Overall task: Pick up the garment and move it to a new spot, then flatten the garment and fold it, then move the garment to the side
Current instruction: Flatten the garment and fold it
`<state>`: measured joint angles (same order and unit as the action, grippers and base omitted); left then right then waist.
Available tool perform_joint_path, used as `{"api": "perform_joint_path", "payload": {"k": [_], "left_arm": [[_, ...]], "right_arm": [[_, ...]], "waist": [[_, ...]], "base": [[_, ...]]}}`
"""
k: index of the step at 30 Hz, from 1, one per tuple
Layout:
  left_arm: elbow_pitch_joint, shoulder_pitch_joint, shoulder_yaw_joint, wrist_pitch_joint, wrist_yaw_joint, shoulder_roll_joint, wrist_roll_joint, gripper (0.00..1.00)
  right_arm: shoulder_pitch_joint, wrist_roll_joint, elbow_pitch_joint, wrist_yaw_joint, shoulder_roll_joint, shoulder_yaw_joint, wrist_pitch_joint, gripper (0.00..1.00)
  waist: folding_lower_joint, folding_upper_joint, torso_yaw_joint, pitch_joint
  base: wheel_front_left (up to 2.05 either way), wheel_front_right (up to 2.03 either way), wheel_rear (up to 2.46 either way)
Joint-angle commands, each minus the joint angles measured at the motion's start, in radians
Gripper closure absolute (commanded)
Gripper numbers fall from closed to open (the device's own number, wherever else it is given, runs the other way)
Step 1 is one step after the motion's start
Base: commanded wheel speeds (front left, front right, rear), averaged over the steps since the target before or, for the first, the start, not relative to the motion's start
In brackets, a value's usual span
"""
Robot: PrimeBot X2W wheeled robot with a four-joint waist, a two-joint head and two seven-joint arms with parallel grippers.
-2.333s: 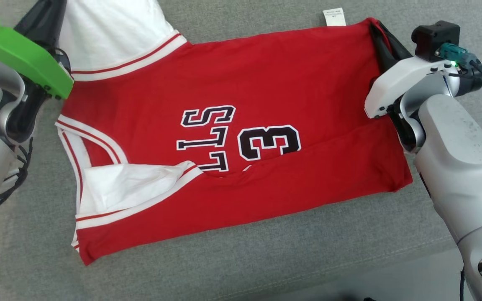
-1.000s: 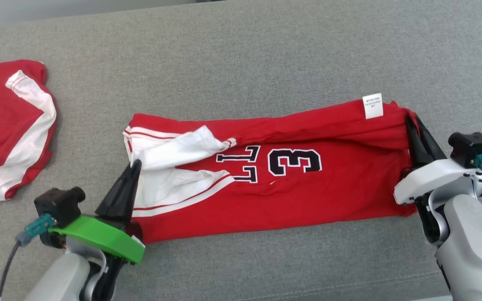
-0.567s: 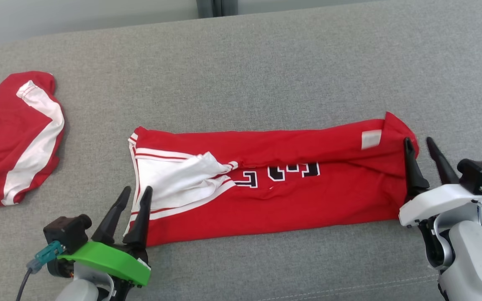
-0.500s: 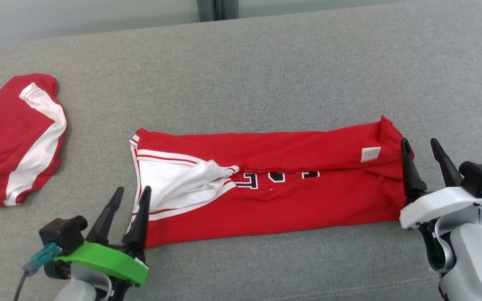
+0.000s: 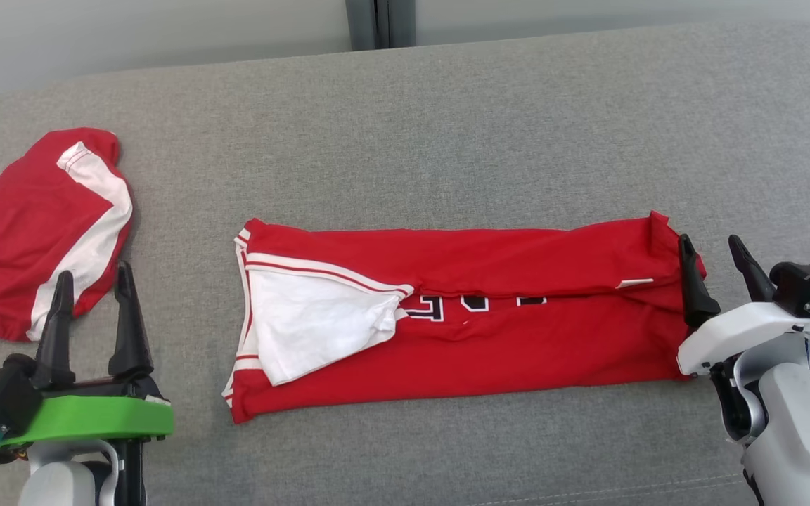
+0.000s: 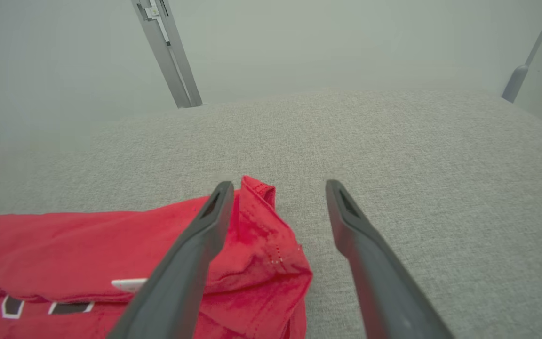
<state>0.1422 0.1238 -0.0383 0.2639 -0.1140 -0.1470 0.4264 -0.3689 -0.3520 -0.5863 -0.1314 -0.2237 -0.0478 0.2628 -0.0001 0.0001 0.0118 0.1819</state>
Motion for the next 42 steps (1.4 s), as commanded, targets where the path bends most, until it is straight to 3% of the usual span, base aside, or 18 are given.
{"api": "perform_joint_path", "payload": {"k": [1,8,13,14,16,25,35,42], "left_arm": [[-0.009,-0.017,-0.023,0.000,-0.004,0.010,-0.035,0.00],[-0.034,-0.030,-0.114,0.000,-0.014,0.057,-0.168,0.00],[-0.022,-0.041,-0.141,0.000,-0.017,0.078,-0.201,0.00],[-0.020,-0.043,-0.144,0.000,-0.017,0.080,-0.204,0.00],[-0.016,-0.041,-0.150,0.000,-0.018,0.085,-0.213,0.00],[-0.008,-0.050,-0.148,0.000,-0.018,0.089,-0.226,0.00],[-0.002,-0.081,-0.156,0.000,-0.018,0.084,-0.263,0.00],[-0.003,-0.101,-0.173,0.000,-0.018,0.084,-0.273,0.00]], "right_arm": [[-0.019,0.007,-0.027,0.002,0.002,0.008,0.003,0.00],[-0.061,-0.001,-0.185,0.002,0.020,0.027,0.003,0.00],[-0.068,-0.012,-0.279,0.002,0.038,0.005,0.002,0.00],[-0.068,-0.020,-0.293,0.002,0.041,0.001,0.001,0.25],[-0.071,-0.035,-0.316,0.001,0.048,-0.016,0.000,1.00],[-0.088,-0.074,-0.288,0.002,0.005,-0.010,0.001,1.00],[-0.054,-0.089,-0.260,0.002,-0.132,0.096,0.002,1.00],[-0.053,-0.091,-0.203,0.002,-0.121,0.086,0.001,1.00]], "waist": [[0.0001,-0.0001,0.012,0.008],[0.0001,-0.0001,0.040,0.030],[0.0001,-0.0001,0.050,0.035],[0.0001,-0.0001,0.050,0.034],[0.0001,-0.0001,0.050,0.032],[0.0001,-0.0001,0.038,0.012],[0.0001,-0.0001,0.028,-0.036],[0.0001,-0.0001,0.013,-0.059]], "base": [[0.00,0.00,0.00],[0.00,0.00,0.00],[0.00,0.00,0.00],[0.00,0.00,0.00],[0.00,0.00,0.00],[0.00,0.00,0.00],[0.00,0.00,0.00],[0.00,0.00,0.00]]}}
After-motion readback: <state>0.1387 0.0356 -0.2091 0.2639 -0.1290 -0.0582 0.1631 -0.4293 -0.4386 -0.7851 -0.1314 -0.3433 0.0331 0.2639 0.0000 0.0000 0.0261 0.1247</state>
